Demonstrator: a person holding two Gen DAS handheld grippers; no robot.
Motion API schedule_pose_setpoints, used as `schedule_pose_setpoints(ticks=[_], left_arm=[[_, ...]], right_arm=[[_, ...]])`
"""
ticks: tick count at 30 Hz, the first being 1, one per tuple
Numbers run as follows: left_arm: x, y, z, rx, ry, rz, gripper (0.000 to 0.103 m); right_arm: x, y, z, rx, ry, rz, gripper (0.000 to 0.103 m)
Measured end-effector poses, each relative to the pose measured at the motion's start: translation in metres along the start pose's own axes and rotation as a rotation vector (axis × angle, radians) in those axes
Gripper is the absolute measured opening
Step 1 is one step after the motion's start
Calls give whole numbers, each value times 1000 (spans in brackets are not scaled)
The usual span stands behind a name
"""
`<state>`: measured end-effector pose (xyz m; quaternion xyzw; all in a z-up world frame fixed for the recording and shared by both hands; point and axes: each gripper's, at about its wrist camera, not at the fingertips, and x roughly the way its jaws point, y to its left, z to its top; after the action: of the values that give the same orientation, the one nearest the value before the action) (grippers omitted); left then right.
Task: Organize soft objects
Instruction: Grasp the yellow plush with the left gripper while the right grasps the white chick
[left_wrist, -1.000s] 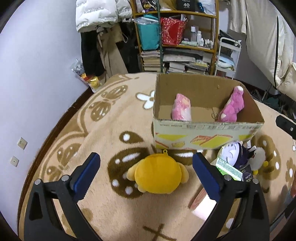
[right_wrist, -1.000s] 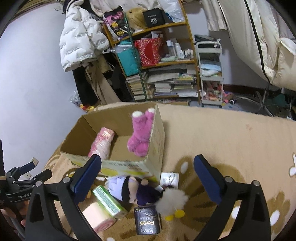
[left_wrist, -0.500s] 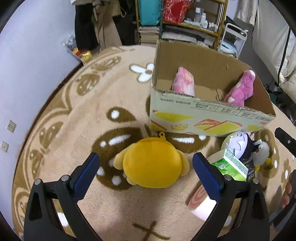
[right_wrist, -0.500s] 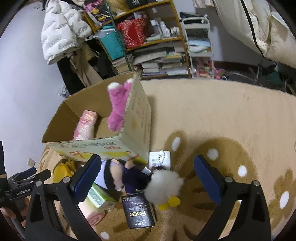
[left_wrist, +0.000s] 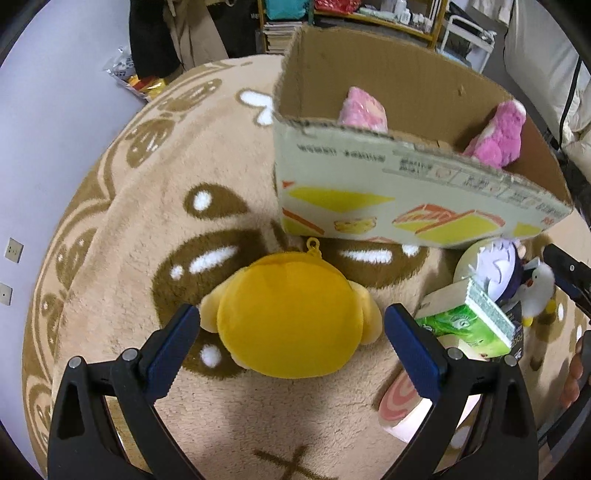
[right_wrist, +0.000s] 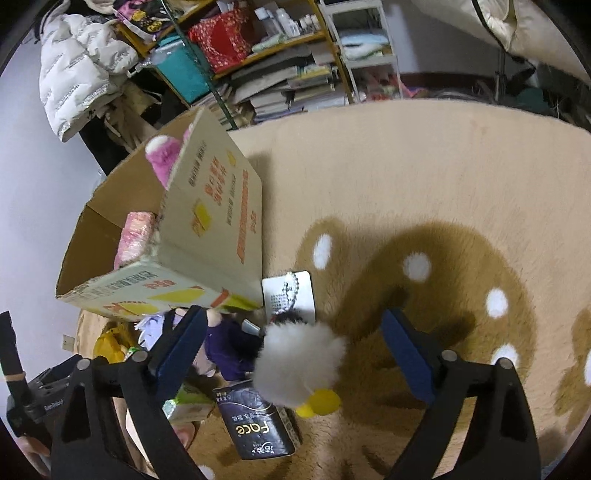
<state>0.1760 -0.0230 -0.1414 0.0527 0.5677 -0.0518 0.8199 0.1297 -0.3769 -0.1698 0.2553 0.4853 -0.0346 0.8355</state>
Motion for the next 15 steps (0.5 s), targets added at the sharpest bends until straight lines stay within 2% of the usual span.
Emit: schedule_pose_setpoints(ticks=[3, 7, 10, 15], left_arm=[[6, -5, -2, 10, 23, 7, 99], [13, -11, -5, 43, 39, 41, 99], [20, -12, -6, 39, 58, 43, 99], [28, -13, -5, 50, 63, 78, 99]], right_arm=[[7, 2, -3, -8, 34, -7, 91], [16, 7, -7, -49, 72, -38, 89], [22, 5, -9, -51, 107, -45, 78], [23, -3, -10, 4, 121, -31, 78]])
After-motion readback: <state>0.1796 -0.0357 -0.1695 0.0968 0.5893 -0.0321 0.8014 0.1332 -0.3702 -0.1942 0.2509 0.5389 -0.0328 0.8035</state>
